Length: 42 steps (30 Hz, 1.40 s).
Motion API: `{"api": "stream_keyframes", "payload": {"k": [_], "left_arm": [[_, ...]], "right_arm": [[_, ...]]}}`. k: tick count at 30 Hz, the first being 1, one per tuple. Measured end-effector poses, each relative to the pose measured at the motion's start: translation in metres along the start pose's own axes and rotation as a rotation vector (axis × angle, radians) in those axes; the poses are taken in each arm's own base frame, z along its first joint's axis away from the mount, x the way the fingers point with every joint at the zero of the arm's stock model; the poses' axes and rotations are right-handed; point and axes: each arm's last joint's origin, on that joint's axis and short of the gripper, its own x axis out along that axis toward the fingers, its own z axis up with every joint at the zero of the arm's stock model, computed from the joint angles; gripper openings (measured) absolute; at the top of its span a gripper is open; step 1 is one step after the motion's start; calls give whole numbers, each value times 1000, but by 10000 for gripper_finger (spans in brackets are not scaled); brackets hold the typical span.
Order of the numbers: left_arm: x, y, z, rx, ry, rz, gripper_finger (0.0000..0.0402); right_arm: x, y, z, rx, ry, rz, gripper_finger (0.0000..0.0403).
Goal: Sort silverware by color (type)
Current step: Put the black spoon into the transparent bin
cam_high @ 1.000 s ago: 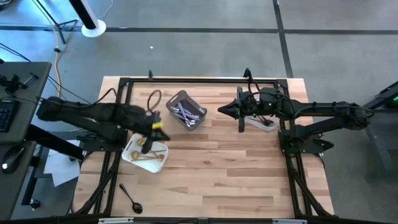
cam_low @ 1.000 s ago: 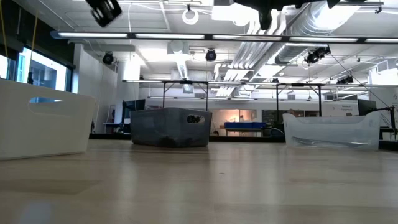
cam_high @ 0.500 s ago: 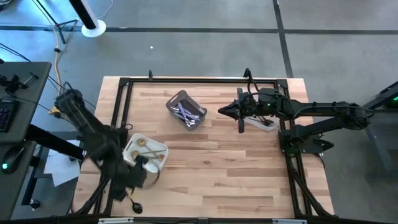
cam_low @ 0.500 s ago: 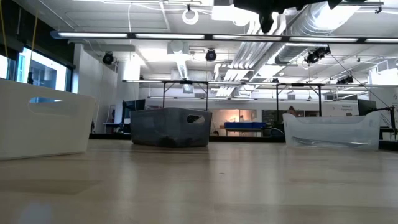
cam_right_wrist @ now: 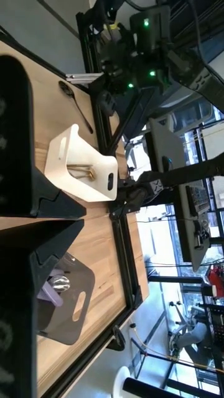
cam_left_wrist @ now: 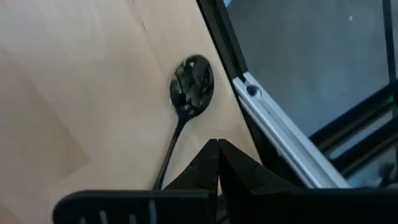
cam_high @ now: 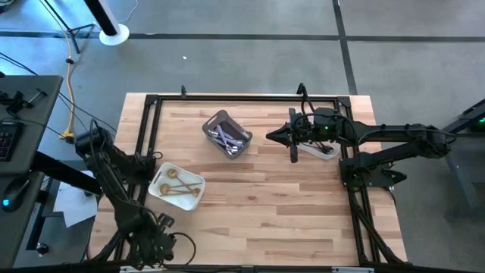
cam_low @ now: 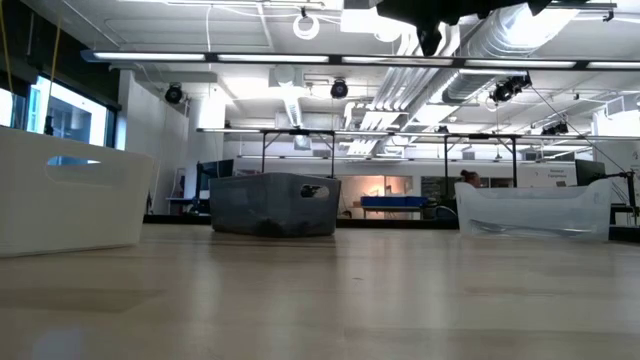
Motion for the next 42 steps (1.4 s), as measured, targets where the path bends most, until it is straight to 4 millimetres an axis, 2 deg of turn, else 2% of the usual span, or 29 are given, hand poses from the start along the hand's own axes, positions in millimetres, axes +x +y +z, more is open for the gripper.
{"api": "stream_keyframes", "payload": {"k": [4, 8, 13, 18, 20, 24, 30, 42], "left_arm": [[14, -2, 6, -33, -3, -7, 0], [32, -1, 7, 6, 27, 5, 0], [43, 8, 12, 36, 64, 33, 0], [46, 14, 10, -34, 105, 68, 0], [41, 9, 8, -63, 77, 67, 0], [36, -7, 0, -10, -1, 98, 0], [48, -16, -9, 38, 41, 115, 0], [64, -12, -8, 71, 73, 175, 0]], "right_arm": [[0, 0, -1, 1, 11, -1, 0], [0, -1, -4, 6, 43, -6, 0], [0, -1, -6, 8, 60, -8, 0], [0, -1, -6, 8, 62, -10, 0], [0, -1, -7, 10, 72, -12, 0], [0, -1, -9, 11, 88, -22, 0], [0, -2, -9, 12, 94, -33, 0], [0, -2, -10, 15, 95, -41, 0]]}}
